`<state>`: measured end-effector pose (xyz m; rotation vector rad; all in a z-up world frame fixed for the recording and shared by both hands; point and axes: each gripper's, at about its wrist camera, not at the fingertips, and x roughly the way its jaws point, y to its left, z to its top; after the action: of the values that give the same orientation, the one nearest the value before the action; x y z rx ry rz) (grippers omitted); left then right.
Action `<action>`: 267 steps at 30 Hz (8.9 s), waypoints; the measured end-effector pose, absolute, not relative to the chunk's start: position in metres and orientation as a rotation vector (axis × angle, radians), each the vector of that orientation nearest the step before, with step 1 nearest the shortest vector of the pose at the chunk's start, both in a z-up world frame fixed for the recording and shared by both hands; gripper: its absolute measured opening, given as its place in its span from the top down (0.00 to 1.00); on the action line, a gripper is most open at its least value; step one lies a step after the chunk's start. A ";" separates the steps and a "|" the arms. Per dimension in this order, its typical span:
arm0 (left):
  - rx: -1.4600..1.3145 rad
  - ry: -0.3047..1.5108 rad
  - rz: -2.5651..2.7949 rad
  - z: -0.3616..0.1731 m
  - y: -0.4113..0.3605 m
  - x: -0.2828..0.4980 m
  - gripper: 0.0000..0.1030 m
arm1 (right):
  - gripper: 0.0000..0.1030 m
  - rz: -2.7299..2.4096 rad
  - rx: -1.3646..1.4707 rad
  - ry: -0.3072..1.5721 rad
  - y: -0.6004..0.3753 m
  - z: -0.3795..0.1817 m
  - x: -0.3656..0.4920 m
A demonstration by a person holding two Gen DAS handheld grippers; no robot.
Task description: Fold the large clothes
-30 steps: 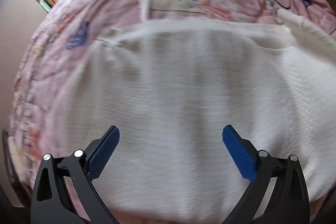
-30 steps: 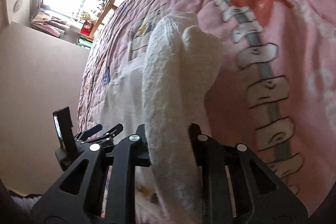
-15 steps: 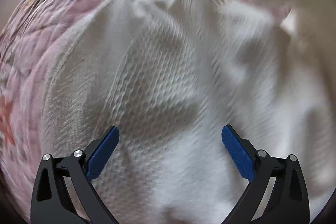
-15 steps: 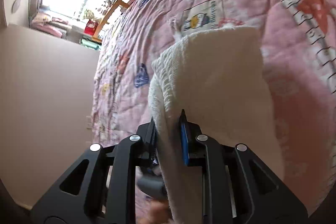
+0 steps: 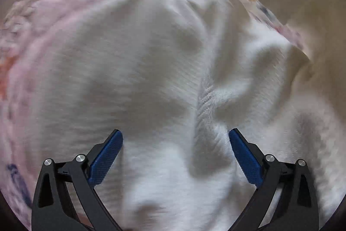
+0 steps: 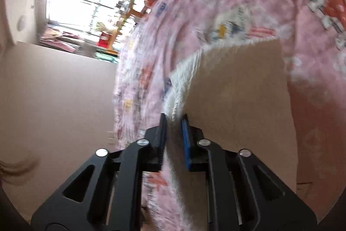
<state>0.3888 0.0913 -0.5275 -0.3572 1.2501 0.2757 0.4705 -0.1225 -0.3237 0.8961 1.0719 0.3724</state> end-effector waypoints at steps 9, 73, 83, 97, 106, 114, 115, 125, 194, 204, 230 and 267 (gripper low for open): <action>-0.209 1.291 0.194 -0.552 0.081 0.401 0.06 | 1.00 0.455 0.742 1.069 -0.079 -0.318 0.510; -0.576 1.442 -0.334 -0.521 -0.168 0.492 0.50 | 0.74 0.470 0.294 1.211 -0.395 -0.543 0.399; -0.483 1.408 -0.484 -0.494 -0.188 0.496 0.85 | 0.87 0.430 0.256 1.182 -0.392 -0.511 0.387; -0.376 1.324 -0.574 -0.444 -0.181 0.494 0.90 | 0.90 0.406 0.148 1.133 -0.350 -0.473 0.377; -0.233 1.313 -0.645 -0.404 -0.131 0.500 0.90 | 0.90 0.573 0.533 1.166 -0.302 -0.427 0.392; 0.033 1.276 -0.658 -0.342 -0.036 0.528 0.90 | 0.90 0.744 0.681 1.134 -0.174 -0.389 0.426; 0.054 1.270 -0.645 -0.338 -0.021 0.530 0.90 | 0.90 0.758 0.709 1.135 -0.158 -0.390 0.430; 0.054 1.312 -0.465 -0.392 0.126 0.563 0.90 | 0.91 0.773 0.862 1.150 0.005 -0.447 0.467; -0.298 1.358 0.488 -0.534 0.183 0.379 0.20 | 1.00 0.652 0.054 1.407 0.004 -0.527 0.592; -0.398 1.288 0.349 -0.459 0.179 0.403 0.38 | 0.97 0.804 0.322 1.185 -0.090 -0.444 0.423; -0.014 1.257 0.197 -0.476 0.117 0.507 0.37 | 1.00 0.755 0.483 1.067 -0.120 -0.444 0.417; -0.058 1.515 -0.032 -0.497 0.230 0.461 0.08 | 0.06 0.565 1.139 1.258 -0.226 -0.543 0.432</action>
<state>0.4606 0.2300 -0.4966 -0.0585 1.5155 -0.0319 0.4324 -0.2263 -0.5426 1.1393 1.2577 0.5652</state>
